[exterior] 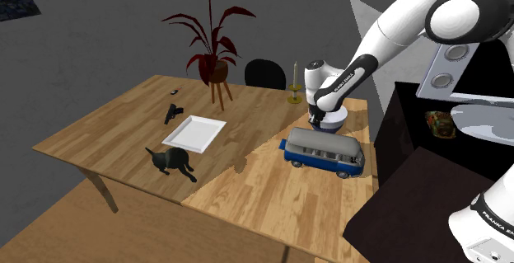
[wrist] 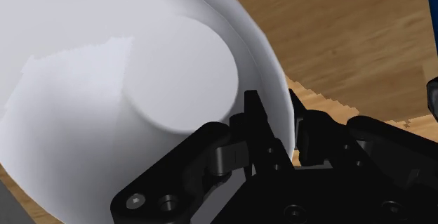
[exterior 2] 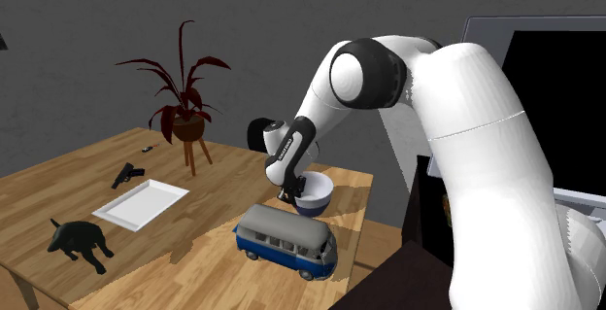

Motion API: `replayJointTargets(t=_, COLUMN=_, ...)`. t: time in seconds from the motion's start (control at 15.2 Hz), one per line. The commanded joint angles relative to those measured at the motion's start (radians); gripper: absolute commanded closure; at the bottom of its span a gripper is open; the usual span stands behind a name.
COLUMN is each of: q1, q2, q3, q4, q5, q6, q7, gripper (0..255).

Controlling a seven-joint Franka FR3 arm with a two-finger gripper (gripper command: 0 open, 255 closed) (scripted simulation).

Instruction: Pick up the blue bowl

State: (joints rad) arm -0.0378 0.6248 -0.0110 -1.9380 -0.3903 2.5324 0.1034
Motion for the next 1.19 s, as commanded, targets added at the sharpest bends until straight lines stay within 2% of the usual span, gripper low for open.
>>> replayJointTargets(t=0.0, q1=0.0, q2=0.0, q3=0.0, q4=0.0, q5=0.0, q6=0.0, q7=0.0, gripper=255)
replayJointTargets(t=0.2, q1=0.001, q2=-0.002, q3=0.0, q4=-0.003, q5=-0.001, q6=0.001, q7=0.001, gripper=255)
replayJointTargets(t=1.12, q1=-0.014, q2=-0.153, q3=0.025, q4=-0.026, q5=0.038, q6=-0.123, q7=-0.051, gripper=255)
